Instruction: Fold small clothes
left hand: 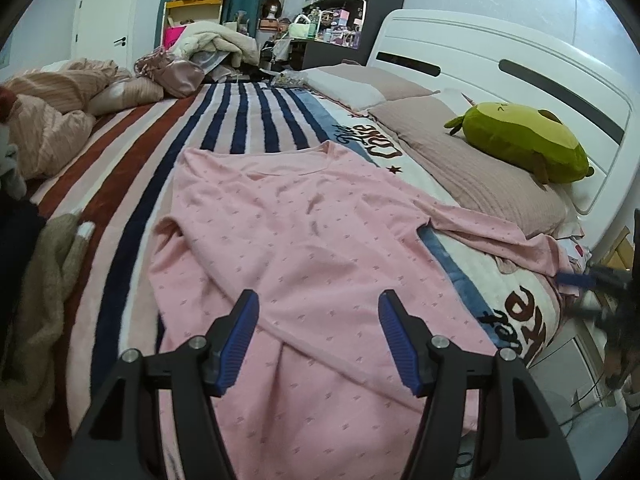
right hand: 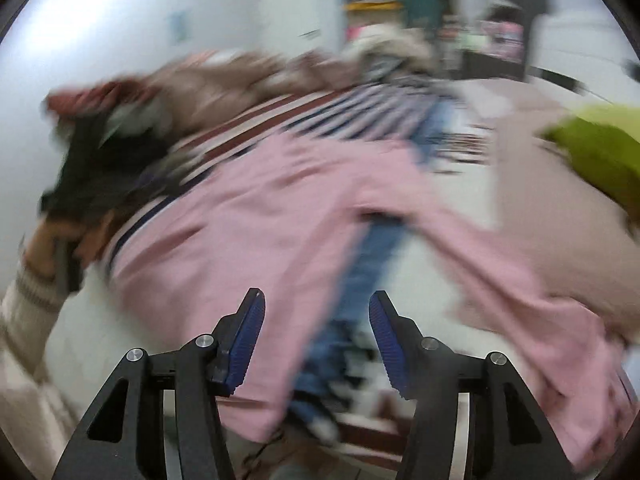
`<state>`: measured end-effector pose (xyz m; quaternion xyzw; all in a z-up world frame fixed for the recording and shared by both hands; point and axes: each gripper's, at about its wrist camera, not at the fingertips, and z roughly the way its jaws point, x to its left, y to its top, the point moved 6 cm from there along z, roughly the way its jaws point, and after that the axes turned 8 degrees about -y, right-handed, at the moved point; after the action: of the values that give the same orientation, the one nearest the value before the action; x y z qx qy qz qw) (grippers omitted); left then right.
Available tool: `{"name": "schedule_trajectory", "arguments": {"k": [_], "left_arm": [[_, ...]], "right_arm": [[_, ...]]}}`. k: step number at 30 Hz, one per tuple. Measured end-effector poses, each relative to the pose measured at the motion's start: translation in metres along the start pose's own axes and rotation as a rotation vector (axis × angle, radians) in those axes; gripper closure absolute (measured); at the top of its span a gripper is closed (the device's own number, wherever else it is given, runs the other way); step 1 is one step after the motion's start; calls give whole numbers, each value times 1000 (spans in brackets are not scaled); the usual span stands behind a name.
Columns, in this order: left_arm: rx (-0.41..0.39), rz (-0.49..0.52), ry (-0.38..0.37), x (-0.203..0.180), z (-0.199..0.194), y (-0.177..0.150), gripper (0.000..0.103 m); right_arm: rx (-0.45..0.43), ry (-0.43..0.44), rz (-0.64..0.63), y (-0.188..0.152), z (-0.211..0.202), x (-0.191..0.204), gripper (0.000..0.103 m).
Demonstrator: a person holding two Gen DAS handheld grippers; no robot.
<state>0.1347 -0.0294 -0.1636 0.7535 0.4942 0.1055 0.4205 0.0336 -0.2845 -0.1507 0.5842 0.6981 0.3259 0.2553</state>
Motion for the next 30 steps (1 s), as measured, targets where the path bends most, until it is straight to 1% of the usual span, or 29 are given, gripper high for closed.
{"name": "schedule_trajectory", "arguments": {"k": [2,4,5,6,7,8,9,11,13,14,15,16,17,18,20,22,23,25,26,29,30], "left_arm": [[1,6,-6,-6,4,3,45],[3,11,-12,-13,9,5,45],[5,13,-14,-16,11,6,45],[7,15,-15,-19,13,7,45],[10,19,-15,-23,15,8,45],[10,22,-12,-25,17,9,45],[7,26,-8,-28,17,10,45],[6,28,-12,-32,18,11,45],[5,31,-9,-34,18,12,45],[6,32,-5,-34,18,13,45],[6,31,-2,-34,18,13,44],[6,30,0,-34,18,13,45],[6,28,4,-33,17,13,44],[6,27,8,-33,17,14,44],[4,24,13,-32,16,14,44],[-2,22,14,-31,14,14,44],[-6,22,19,-30,12,14,44],[-26,23,45,-27,6,16,44],[-37,20,53,-24,2,17,44],[-66,3,62,-14,-11,17,44],[-73,-2,64,-11,-15,17,44]], "right_arm": [[-19,-116,66,-6,-7,-39,51],[-21,-279,111,-17,-13,-82,51],[-15,-342,121,-22,-15,-99,50],[-1,-406,125,-29,-15,-116,48],[24,-472,125,-34,-14,-135,42],[39,-514,140,-39,-13,-151,40],[48,-523,164,-43,-13,-162,39],[83,-505,224,-52,-8,-182,39],[140,-467,252,-61,5,-191,39],[161,-442,261,-64,10,-191,40],[175,-412,275,-68,16,-191,44],[176,-378,290,-70,19,-189,69],[178,-349,299,-71,20,-185,99],[174,-335,303,-72,20,-184,98],[114,-341,307,-66,13,-179,99],[35,-338,292,-50,2,-170,99],[0,-319,288,-42,-3,-165,99],[-65,-253,285,-20,-14,-148,99],[-88,-236,274,-11,-19,-139,99],[-169,-181,194,27,-33,-97,99],[-192,-149,175,40,-36,-81,99]]}}
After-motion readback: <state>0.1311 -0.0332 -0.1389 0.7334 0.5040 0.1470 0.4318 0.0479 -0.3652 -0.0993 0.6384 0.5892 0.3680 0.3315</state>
